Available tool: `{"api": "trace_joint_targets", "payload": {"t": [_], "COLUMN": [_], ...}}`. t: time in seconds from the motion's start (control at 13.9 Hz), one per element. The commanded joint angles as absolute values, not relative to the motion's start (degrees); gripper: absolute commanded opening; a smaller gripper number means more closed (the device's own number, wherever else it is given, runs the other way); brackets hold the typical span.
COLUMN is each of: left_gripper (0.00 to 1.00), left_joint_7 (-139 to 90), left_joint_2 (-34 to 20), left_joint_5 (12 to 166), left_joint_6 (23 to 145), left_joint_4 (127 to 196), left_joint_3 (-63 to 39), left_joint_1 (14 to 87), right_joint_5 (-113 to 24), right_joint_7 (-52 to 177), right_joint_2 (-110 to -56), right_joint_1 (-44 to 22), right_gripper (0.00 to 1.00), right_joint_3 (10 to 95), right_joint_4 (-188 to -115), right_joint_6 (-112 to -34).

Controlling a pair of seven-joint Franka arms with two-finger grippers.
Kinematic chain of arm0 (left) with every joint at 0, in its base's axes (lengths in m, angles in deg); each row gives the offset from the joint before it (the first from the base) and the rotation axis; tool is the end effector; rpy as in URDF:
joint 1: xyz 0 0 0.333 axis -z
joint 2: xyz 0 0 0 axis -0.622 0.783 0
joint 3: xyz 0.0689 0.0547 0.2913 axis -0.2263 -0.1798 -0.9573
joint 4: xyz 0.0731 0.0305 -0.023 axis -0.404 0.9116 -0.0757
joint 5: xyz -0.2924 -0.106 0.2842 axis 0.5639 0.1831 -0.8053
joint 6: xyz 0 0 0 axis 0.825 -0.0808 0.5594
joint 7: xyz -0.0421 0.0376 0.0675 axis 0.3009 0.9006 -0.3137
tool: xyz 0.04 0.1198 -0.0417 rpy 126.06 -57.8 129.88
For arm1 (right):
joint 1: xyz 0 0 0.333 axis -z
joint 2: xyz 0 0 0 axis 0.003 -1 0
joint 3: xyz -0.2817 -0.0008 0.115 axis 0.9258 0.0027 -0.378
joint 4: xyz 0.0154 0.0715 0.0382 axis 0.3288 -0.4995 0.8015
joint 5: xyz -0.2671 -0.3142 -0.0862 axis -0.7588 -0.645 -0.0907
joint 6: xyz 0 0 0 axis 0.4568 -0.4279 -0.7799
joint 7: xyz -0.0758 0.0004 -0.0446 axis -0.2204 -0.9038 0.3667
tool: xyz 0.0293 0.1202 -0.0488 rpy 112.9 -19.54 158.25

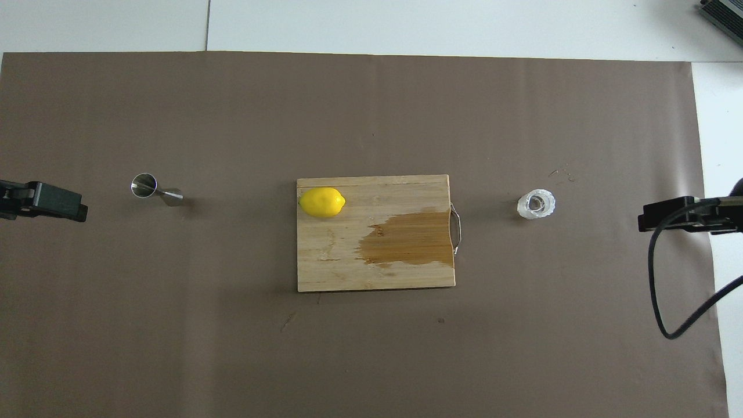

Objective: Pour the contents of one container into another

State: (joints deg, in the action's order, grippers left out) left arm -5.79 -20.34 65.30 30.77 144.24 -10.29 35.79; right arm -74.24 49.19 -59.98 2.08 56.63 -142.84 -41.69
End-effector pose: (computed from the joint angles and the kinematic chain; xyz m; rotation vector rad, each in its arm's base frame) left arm 0.5532 -0.0276 0.5982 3.1061 -0.1531 -0.0951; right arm 0.5338 0.0168 0.6140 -3.1383 0.0956 0.0337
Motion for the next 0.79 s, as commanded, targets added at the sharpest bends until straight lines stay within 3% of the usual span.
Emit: {"api": "trace_joint_targets", "payload": {"t": [0.0,0.5,0.72], "left_gripper": [1.00,1.00,1.00], "left_joint_7": [-6.04,-6.21,-5.78], "left_joint_2": [-21.90,-22.25,-24.01], "left_joint_5": [64.88,64.88,64.53], "left_joint_6": [30.95,28.84,32.33], "left_joint_4": [145.82,146.16,149.77], "left_joint_3": [-10.26,-10.52,-10.35], "left_joint_1": [35.56,35.65,36.26], "right_joint_5": [-74.07,-74.07,-74.07], "right_joint_7": [50.68,50.68,50.76], "right_joint_2": [-58.65,-58.56,-58.65], "right_joint_1": [2.89,2.89,2.89], "right_gripper": [1.00,1.00,1.00], "right_joint_3": [56.28,56.28,56.28], "right_joint_4": [-144.35,-144.35,-144.35], "right_joint_6": [-42.29,-42.29,-42.29]}}
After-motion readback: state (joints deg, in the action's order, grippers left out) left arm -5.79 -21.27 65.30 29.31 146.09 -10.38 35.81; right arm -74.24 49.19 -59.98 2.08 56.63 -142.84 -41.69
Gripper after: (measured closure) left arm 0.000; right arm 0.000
